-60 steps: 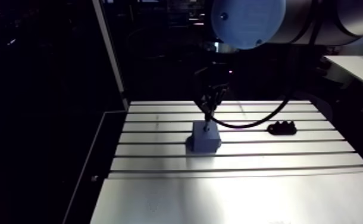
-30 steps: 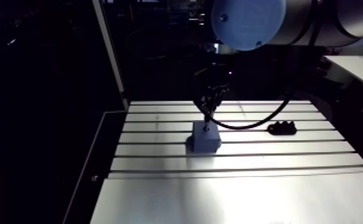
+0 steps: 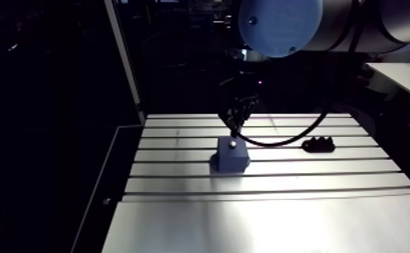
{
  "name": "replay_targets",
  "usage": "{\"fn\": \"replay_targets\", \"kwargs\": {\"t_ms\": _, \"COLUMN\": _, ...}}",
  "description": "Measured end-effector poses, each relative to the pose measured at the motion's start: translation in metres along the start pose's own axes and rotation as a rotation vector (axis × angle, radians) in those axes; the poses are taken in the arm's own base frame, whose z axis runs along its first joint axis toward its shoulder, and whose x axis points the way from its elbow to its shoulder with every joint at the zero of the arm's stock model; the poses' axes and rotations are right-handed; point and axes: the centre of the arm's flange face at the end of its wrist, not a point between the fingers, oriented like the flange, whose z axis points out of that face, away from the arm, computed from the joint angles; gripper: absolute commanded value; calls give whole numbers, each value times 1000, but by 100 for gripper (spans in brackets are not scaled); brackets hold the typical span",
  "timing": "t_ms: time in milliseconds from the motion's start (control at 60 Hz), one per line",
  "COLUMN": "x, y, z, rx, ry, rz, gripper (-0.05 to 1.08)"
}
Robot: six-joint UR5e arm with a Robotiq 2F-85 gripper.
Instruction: Pick up the M10 bolt and insert it into the hex recess until seated.
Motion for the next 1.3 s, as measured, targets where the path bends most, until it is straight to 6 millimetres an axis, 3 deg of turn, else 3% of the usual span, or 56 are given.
{"fn": "replay_targets", "kwargs": {"t_ms": 1300, "x": -1, "y": -1, "z": 8, "rx": 5, "ry": -11, "rz": 0, "gripper": 107}}
